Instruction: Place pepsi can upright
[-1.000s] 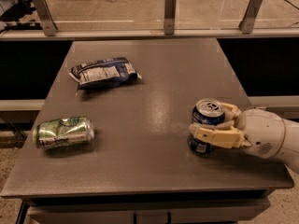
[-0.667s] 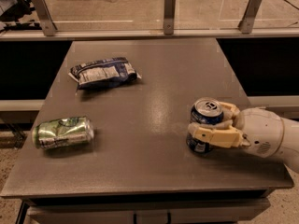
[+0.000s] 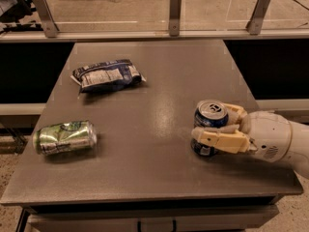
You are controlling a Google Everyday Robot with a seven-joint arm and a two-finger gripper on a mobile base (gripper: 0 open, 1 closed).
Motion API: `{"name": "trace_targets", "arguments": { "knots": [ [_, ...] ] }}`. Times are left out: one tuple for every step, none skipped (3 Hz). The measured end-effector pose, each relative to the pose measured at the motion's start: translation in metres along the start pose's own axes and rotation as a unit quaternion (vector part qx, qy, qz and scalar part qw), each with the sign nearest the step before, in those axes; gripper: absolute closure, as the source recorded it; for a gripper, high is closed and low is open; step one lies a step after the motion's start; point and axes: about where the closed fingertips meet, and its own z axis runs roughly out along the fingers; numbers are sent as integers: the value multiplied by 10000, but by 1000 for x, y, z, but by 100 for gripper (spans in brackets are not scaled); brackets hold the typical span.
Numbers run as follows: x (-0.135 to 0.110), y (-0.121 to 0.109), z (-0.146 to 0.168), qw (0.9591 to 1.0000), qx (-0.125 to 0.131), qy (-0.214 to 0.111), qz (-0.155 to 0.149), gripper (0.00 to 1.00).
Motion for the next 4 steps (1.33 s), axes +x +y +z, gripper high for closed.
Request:
{"name": "trace_targets", "arguments": {
  "knots": [
    [-1, 1, 2, 10000, -19, 4, -11, 0],
    [-5, 0, 1, 10000, -45, -35, -60, 0],
    [-30, -4, -8, 9992, 2, 12, -411, 0],
    [-69, -6, -18, 9964, 28, 217, -822, 0]
  ]
}}
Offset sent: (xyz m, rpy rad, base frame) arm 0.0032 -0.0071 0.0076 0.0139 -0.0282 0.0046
